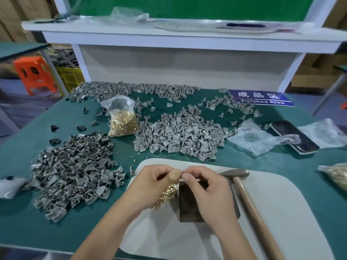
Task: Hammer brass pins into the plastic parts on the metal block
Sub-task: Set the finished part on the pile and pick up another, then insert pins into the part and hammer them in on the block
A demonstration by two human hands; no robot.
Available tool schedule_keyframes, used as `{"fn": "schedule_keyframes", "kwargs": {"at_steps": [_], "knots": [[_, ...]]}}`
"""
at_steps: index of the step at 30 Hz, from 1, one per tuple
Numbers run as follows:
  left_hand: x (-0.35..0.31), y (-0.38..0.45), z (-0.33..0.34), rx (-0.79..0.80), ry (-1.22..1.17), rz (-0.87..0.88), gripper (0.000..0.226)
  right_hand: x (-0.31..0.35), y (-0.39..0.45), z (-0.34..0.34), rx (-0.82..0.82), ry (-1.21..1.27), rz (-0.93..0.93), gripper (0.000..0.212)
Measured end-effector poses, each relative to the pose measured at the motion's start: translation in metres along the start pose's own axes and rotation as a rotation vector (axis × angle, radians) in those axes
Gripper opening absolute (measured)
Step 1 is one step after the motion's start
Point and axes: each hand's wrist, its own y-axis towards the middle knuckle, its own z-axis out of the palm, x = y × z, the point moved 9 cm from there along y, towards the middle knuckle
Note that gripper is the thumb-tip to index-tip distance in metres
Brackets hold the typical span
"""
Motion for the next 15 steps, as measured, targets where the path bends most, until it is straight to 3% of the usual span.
{"fn": "schedule_keyframes", "kwargs": {"at_steps": [4,8,15], "knots": [[-0.012,0.024,-0.027,-0.196,0.348,0.119,0.009,-0.002,-0.001,-0.006,-0.085,-0.016,-0.012,0.018],[-0.012,0.057,-0.028,-0.290,0.916,0.174,0.027,-0.002,-0.004,-0.005,-0.097,-0.010,-0.030,0.018],[-0.007,0.097,-0.005,-0.258,1.128,0.211,0.032,0.002,-0.002,-0.007,-0.117,0.004,-0.064,0.014]]}}
